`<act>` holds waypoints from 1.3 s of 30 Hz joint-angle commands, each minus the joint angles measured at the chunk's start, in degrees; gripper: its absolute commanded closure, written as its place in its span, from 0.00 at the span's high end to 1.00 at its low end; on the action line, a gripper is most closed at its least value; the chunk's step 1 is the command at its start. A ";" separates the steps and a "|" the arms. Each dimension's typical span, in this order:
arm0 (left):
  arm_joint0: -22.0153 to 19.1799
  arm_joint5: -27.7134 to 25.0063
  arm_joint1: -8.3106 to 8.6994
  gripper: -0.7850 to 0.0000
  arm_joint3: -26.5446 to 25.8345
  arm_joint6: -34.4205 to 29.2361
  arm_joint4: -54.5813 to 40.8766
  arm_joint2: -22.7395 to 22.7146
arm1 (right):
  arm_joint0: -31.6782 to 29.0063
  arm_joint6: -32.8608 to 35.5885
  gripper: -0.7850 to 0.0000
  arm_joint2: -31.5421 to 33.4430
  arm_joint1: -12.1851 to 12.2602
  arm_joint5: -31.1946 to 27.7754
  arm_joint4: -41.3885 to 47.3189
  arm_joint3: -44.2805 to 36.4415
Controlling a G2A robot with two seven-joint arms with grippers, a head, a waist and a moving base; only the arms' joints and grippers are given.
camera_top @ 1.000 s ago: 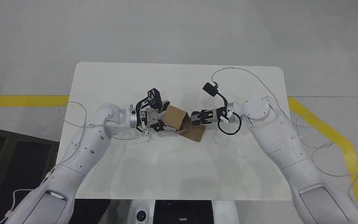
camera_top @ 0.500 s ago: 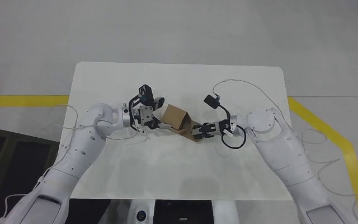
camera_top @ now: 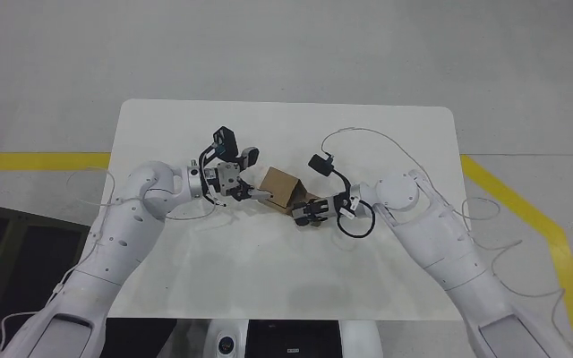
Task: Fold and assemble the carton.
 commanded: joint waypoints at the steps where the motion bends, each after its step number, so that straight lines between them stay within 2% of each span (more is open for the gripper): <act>1: 0.09 -0.08 0.08 1.00 -0.29 -0.27 0.03 -0.16 | 0.86 -0.83 0.00 -0.05 -0.17 -0.79 0.05 1.24; 15: 1.36 -0.51 0.96 1.00 -2.43 -1.47 3.80 -0.10 | 6.01 -1.47 0.00 -1.65 -1.54 -3.87 1.64 7.44; 18: 1.74 -0.51 1.26 1.00 -4.31 1.45 9.18 -0.50 | 5.98 -1.35 0.00 -1.47 -1.55 -4.35 2.14 7.89; 21: 2.92 0.70 1.32 1.00 -5.28 8.06 17.55 -1.20 | 5.69 -1.38 0.00 -1.10 -1.45 -4.48 2.33 7.95; 26: 3.69 2.35 1.03 1.00 -3.55 16.56 25.34 -0.44 | 5.29 -1.20 0.00 -0.26 -1.17 -4.48 2.47 7.47; 30: 3.07 2.18 0.75 1.00 -0.93 17.49 26.40 0.39 | 4.70 -1.41 0.00 0.53 -0.93 -4.69 2.85 7.02; 39: 1.49 3.80 -0.25 1.00 0.31 18.31 26.19 2.55 | 5.61 0.49 0.00 1.75 -0.68 -4.19 4.25 10.97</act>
